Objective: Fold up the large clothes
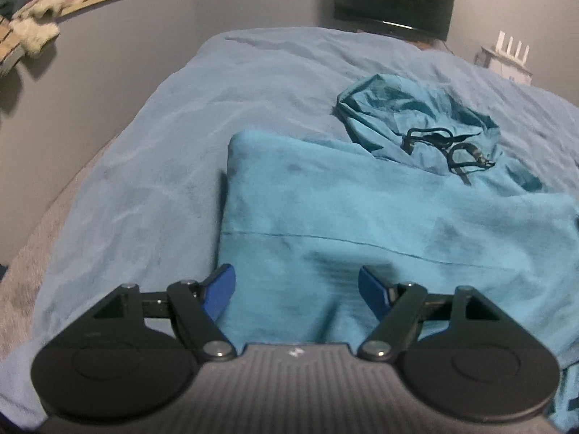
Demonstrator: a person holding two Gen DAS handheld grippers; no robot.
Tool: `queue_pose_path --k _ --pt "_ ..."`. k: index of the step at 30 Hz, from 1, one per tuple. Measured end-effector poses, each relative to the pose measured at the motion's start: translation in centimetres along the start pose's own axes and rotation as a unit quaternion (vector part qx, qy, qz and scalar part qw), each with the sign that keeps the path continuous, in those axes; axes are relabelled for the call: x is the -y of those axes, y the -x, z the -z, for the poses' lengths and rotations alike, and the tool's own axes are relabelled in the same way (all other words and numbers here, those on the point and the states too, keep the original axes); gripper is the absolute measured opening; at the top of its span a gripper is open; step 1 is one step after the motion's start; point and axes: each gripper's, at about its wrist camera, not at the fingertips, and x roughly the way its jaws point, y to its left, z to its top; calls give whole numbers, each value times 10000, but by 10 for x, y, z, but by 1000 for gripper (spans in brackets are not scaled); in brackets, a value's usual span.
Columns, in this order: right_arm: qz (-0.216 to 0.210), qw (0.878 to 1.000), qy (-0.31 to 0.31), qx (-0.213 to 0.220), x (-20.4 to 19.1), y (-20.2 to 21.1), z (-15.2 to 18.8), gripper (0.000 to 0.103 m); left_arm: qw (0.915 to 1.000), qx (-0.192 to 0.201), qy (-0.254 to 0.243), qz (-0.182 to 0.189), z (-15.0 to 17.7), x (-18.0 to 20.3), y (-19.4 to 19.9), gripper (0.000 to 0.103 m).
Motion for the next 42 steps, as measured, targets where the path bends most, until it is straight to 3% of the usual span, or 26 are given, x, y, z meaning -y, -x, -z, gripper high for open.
queue_pose_path --k 4,7,11,14,17,19,22,24,28,31,34,38,42 --pt "257 9984 54 500 -3 19 -12 5 9995 -156 -253 -96 -9 7 -17 74" --pt "565 9983 116 33 6 -1 -8 8 9959 -633 -533 -369 -5 12 -49 75" --pt "899 9947 271 -424 14 -30 14 14 9937 -876 -501 -486 8 6 -77 93" --pt "932 9943 266 -439 16 -38 21 16 9950 -895 -267 -357 8 -5 -75 93" --pt "1045 9933 353 -334 11 -30 17 29 9949 -893 -278 -383 8 -8 -65 93" --pt "1123 9923 479 -210 10 -13 15 32 9957 -796 -358 -302 10 -3 -49 93" --pt "899 9933 722 17 1 17 13 32 9965 -583 -597 37 17 4 -18 93" --pt "603 9937 943 -106 -5 33 14 32 9948 -586 -790 273 21 12 -3 93" --pt "83 9777 1760 -1145 -25 36 27 32 9851 -917 -1306 634 34 32 6 93" --pt "302 9565 2345 -1711 -29 26 40 32 9745 -1275 -1821 315 54 46 -10 93" --pt "396 9473 2364 -2126 -19 12 48 32 9681 -1560 -1947 250 71 49 -25 93" --pt "401 9529 2198 -2049 -12 16 45 32 9685 -1515 -1960 238 68 50 -18 93" --pt "371 9572 2247 -1786 -12 41 44 37 9743 -1171 -1912 202 64 43 12 92"
